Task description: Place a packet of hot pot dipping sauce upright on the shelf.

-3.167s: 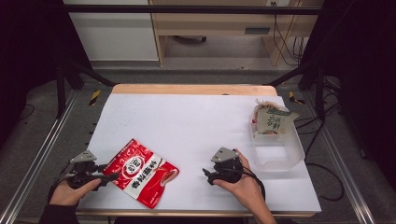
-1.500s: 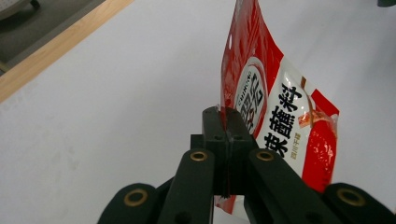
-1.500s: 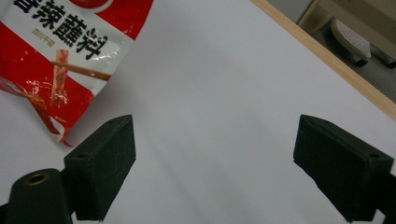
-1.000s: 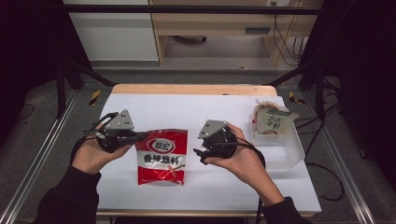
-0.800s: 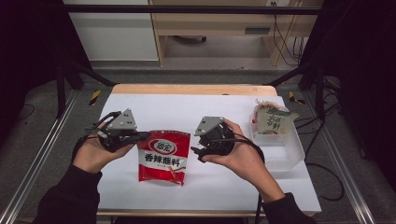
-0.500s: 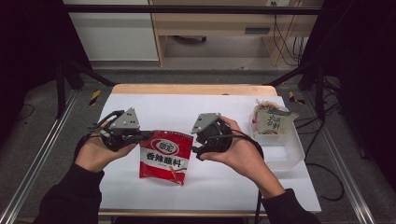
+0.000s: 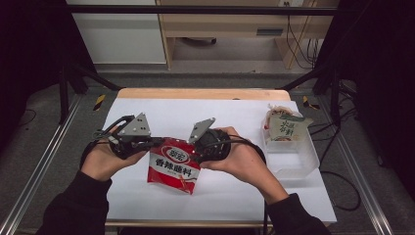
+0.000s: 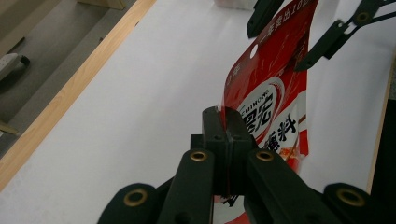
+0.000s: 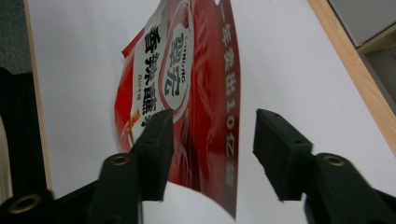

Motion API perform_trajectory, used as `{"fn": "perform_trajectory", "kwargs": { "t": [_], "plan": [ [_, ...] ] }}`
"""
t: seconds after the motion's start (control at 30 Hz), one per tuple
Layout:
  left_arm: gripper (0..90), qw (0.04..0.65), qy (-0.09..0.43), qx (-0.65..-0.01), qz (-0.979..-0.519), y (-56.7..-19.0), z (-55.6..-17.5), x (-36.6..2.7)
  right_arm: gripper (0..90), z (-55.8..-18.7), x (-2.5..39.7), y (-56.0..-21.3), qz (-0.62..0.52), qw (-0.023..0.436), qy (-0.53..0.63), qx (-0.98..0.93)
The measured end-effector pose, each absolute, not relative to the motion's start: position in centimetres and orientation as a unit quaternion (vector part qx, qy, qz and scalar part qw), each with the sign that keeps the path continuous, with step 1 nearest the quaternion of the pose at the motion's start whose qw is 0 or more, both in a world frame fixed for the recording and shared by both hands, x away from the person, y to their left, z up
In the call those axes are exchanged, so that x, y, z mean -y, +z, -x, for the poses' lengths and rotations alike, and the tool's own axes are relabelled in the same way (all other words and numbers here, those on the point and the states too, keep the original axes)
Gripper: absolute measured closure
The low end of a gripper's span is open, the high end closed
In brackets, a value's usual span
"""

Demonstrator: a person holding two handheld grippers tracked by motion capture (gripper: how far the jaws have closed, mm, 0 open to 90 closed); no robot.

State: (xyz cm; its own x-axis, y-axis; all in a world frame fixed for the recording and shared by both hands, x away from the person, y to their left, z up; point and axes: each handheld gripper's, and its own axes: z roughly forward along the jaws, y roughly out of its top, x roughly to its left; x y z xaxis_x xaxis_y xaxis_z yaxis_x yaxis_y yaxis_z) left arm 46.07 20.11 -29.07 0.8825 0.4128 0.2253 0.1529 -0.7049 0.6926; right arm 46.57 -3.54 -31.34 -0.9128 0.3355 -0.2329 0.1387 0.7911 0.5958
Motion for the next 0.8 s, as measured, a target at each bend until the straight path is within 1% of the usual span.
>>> {"fn": "perform_trajectory", "kwargs": {
  "t": [0.07, 0.13, 0.2, 0.4, 0.47, 0.8],
  "plan": [
    [90.0, 0.352, 0.186, -0.156, -0.904, -29.0, -46.0, -20.1, 59.0, -46.7, 3.1, -31.3, -0.125, 0.154, 0.291, -0.936],
    [90.0, 0.353, 0.186, -0.156, -0.904, -29.0, -45.9, -20.1, 65.6, -46.9, 2.8, -31.3, -0.124, 0.146, 0.286, -0.939],
    [90.0, 0.354, 0.186, -0.154, -0.904, -28.9, -45.8, -20.1, 69.0, -47.0, 2.5, -31.4, -0.118, 0.138, 0.28, -0.943],
    [90.0, 0.357, 0.186, -0.156, -0.902, -28.9, -45.8, -20.2, 88.1, -47.3, 2.1, -31.2, -0.11, 0.13, 0.272, -0.947],
    [90.0, 0.36, 0.184, -0.157, -0.901, -28.9, -45.8, -20.3, 89.5, -47.3, 2.1, -31.0, -0.11, 0.123, 0.272, -0.948],
    [90.0, 0.386, 0.18, -0.162, -0.89, -28.5, -45.9, -20.8, 90.0, -47.6, 1.7, -29.4, -0.099, 0.14, 0.247, -0.954]
  ]
}}
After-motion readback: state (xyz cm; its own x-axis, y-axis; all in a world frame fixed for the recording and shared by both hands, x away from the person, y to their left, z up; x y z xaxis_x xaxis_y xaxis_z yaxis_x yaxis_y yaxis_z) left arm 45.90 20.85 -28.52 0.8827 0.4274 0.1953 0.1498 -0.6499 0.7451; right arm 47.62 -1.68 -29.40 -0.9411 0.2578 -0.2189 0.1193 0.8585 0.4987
